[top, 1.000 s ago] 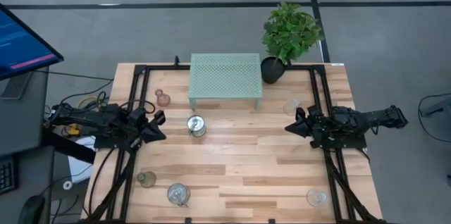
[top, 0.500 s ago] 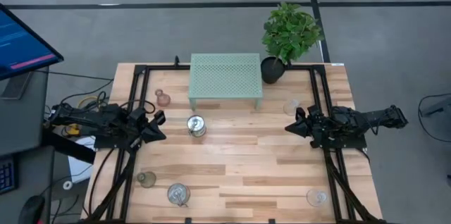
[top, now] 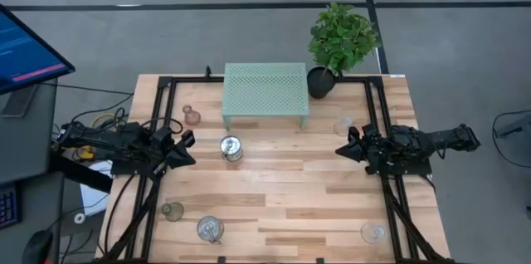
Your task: Pick & Place candle stick holders
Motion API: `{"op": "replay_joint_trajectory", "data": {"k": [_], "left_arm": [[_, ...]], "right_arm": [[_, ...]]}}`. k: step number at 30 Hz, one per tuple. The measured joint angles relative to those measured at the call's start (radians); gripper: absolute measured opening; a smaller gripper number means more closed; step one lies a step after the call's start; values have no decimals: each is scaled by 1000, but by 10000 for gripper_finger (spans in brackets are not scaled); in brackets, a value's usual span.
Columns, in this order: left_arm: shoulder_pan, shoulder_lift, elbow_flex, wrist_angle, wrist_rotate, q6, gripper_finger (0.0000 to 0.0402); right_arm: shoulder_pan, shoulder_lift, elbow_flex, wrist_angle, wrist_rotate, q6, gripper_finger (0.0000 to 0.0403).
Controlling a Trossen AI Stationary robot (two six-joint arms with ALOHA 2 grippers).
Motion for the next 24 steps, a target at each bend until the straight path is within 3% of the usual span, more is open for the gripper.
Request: {"op": "replay_joint_trajectory", "data": {"k": [11,14,20,24], "left_arm": [[0,0,0,37,-54,-55,4],[0,0,0,86,-65,-74,4],[0,0,0,153,-298,-75,4],[0,68,22,183,-451,-135,4]], "right_arm": [[-4,0,0,-1,4,-11,0],[-13,0,0,-18,57,-50,0],[-24,0,0,-20,106,-49,0],[-23,0,0,-17,123,107,0]]}}
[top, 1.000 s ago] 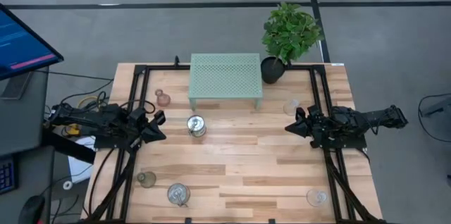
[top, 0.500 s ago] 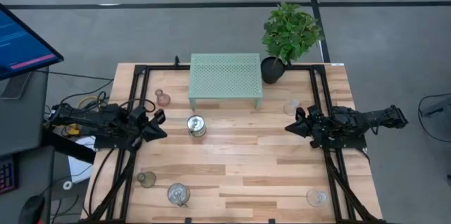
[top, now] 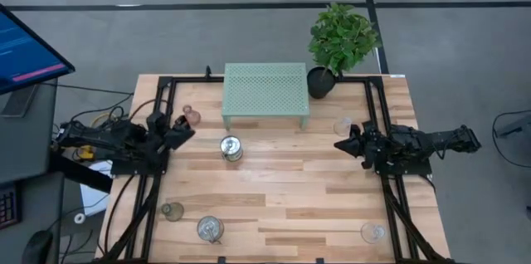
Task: Pick & Place candle stick holders
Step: Put the top scented candle on the shelf
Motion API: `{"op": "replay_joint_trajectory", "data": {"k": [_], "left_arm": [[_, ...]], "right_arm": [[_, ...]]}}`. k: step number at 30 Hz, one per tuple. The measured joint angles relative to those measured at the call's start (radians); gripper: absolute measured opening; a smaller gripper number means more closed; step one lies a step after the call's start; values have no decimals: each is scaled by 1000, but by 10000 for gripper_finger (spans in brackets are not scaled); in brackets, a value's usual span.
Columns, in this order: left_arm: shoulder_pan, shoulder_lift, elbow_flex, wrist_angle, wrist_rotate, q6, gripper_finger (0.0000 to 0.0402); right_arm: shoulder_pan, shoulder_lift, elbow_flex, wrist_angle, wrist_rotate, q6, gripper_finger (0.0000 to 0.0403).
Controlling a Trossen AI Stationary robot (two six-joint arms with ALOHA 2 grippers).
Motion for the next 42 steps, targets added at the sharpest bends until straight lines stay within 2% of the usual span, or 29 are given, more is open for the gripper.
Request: {"op": "replay_joint_trajectory", "data": {"k": [5,9,13,17,22,25,29,33,37,40,42], "left_arm": [[0,306,130,-7,-46,-120,4],[0,566,331,-46,100,-230,4],[-1,764,590,-394,283,-398,3],[-7,907,821,-772,402,-450,3],[-4,936,1000,-974,417,-472,3],[-8,917,1064,-1101,357,-475,3],[0,879,1077,-1201,310,-472,4],[15,875,1076,-1175,251,-463,10],[30,899,1076,-1136,38,-310,16],[75,909,1075,-1163,38,-358,16],[111,913,1083,-1243,104,-474,16]], "right_arm": [[-8,0,0,-1,38,24,0],[-5,0,0,4,36,136,0],[-10,0,0,3,38,133,0],[-10,0,0,8,38,125,0],[-10,0,0,11,36,121,0],[-9,0,0,10,22,94,8],[-12,0,0,10,24,28,44],[-14,0,0,13,40,-55,89],[-14,0,0,11,69,-81,127],[-14,0,0,11,89,-55,150],[-14,0,0,10,91,-36,163]]}}
